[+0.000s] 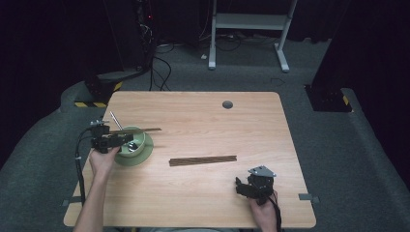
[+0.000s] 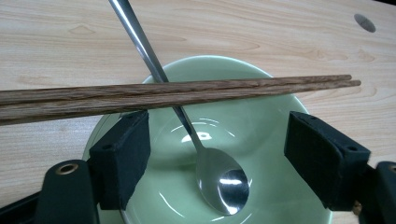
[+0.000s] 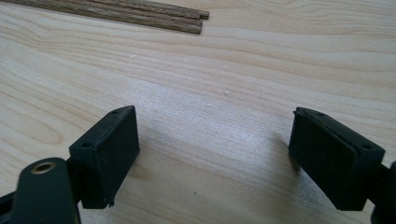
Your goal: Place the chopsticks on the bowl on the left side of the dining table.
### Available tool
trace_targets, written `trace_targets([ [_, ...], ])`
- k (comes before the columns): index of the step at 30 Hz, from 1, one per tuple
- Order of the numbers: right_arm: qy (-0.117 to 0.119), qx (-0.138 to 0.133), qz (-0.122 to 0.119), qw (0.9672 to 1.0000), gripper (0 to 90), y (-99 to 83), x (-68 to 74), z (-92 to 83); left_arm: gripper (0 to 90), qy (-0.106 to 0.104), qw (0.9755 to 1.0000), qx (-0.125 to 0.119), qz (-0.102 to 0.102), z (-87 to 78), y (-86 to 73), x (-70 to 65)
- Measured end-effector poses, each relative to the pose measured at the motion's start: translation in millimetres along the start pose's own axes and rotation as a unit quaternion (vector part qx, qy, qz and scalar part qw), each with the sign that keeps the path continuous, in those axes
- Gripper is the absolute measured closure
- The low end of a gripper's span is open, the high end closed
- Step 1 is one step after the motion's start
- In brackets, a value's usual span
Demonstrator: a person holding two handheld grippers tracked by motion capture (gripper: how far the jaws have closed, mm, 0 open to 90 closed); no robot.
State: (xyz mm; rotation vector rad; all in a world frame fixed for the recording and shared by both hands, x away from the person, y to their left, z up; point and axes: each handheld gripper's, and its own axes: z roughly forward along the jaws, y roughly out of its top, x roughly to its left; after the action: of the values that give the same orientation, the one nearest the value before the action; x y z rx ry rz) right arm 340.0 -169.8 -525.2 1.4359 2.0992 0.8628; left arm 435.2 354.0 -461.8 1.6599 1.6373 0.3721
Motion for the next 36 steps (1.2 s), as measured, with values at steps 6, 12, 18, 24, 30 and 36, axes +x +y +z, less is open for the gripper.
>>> trace_targets([
  [6, 0.000, 0.000, 0.000, 1.0000, 15.9, 0.0, 0.0, 0.0, 22.0, 0.009, 0.9999, 0.007, 0.012, 1.7, 1.7, -2.6],
  [12, 0.000, 0.000, 0.000, 1.0000, 15.8, 0.0, 0.0, 0.0, 21.8, 0.007, 0.9999, 0.003, 0.009, -2.8, -0.4, -2.7],
  [18, 0.000, 0.000, 0.000, 1.0000, 15.9, 0.0, 0.0, 0.0, 21.5, 0.011, 0.9997, -0.005, 0.022, -9.9, -2.3, -4.2],
  [24, 0.000, 0.000, 0.000, 1.0000, 15.9, 0.0, 0.0, 0.0, 21.4, 0.005, 0.9989, -0.027, 0.037, -20.5, -3.2, -14.2],
  [30, 0.000, 0.000, 0.000, 1.0000, 15.8, 0.0, 0.0, 0.0, 21.5, 0.003, 0.9980, -0.037, 0.051, -25.4, -4.8, -23.1],
  [36, 0.000, 0.000, 0.000, 1.0000, 15.9, 0.0, 0.0, 0.0, 22.0, -0.001, 0.9970, -0.043, 0.064, -27.8, -5.9, -36.1],
])
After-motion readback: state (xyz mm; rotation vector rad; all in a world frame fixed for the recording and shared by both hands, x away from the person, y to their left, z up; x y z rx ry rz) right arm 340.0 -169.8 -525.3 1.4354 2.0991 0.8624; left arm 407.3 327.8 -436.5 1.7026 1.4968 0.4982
